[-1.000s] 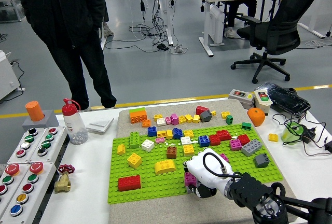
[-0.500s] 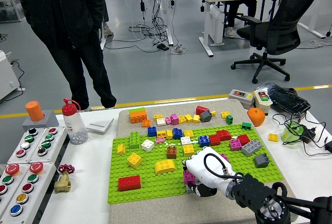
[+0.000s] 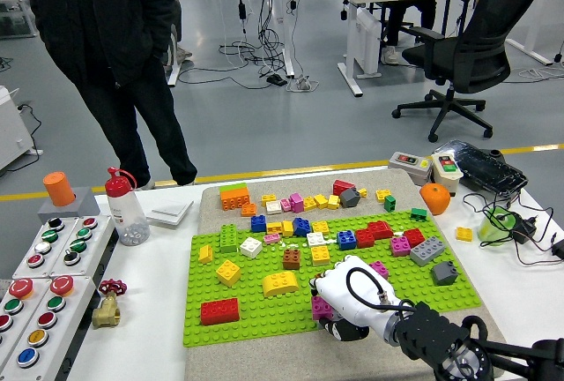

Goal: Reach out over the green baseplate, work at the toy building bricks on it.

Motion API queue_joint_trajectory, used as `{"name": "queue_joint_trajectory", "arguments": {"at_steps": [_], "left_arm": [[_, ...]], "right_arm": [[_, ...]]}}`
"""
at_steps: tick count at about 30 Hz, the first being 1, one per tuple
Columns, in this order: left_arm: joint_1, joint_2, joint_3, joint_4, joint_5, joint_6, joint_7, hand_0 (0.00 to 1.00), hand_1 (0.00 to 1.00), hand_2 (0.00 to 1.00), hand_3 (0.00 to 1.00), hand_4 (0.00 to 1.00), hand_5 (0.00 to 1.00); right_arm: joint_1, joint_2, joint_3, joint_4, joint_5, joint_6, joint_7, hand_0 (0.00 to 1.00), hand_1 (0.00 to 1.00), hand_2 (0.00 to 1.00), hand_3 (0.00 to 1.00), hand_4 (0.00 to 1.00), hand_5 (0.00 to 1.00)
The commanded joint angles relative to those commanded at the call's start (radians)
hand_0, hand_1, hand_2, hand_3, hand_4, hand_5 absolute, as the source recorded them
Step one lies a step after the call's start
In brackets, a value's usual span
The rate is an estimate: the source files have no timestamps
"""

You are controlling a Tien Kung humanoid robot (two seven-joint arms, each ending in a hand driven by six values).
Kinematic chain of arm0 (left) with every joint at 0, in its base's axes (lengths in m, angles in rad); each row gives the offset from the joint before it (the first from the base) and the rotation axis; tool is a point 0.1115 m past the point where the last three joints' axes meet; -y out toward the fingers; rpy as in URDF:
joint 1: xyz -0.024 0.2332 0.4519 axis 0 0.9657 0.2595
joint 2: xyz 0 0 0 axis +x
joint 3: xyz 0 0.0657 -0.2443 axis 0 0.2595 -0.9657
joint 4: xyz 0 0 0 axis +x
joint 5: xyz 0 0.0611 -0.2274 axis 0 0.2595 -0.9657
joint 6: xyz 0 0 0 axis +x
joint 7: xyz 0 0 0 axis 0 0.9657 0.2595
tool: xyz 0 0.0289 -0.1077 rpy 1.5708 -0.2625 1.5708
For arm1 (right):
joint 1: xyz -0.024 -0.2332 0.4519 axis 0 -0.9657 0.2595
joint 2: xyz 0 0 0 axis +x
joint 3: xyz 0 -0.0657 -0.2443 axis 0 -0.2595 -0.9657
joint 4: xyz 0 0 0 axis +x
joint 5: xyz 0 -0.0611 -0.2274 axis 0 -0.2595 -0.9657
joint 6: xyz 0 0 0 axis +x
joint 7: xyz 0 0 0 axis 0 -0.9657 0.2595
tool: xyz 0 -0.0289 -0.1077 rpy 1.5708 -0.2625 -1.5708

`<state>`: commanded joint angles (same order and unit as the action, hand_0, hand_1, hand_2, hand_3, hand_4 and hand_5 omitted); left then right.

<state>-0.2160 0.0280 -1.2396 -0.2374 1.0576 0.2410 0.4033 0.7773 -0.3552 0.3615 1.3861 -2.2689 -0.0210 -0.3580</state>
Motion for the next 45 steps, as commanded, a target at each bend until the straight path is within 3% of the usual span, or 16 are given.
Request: {"name": "queue_joint_trajectory", "arguments": {"at_steps": [5,6,45], "left_arm": [[-0.001,0.001,-0.001,0.001,0.002,0.000,-0.001,0.634,0.600,0.608,0.443,0.352,0.983],[-0.001,0.002,-0.001,0.001,0.001,0.000,-0.001,0.634,0.600,0.608,0.443,0.352,0.983],[-0.008,0.001,0.005,0.000,-0.004,-0.001,-0.001,0.634,0.600,0.609,0.444,0.352,0.983]], "right_arm": [[0.002,-0.004,0.005,0.001,0.000,-0.019,0.004,0.745,0.492,0.541,0.546,0.604,0.311],[0.003,-0.005,0.005,0.001,0.000,-0.023,0.005,0.998,0.607,0.556,0.544,0.609,0.310],[0.046,-0.011,-0.067,-0.066,0.000,-0.030,0.052,0.998,0.615,0.572,0.552,0.618,0.291]]}}
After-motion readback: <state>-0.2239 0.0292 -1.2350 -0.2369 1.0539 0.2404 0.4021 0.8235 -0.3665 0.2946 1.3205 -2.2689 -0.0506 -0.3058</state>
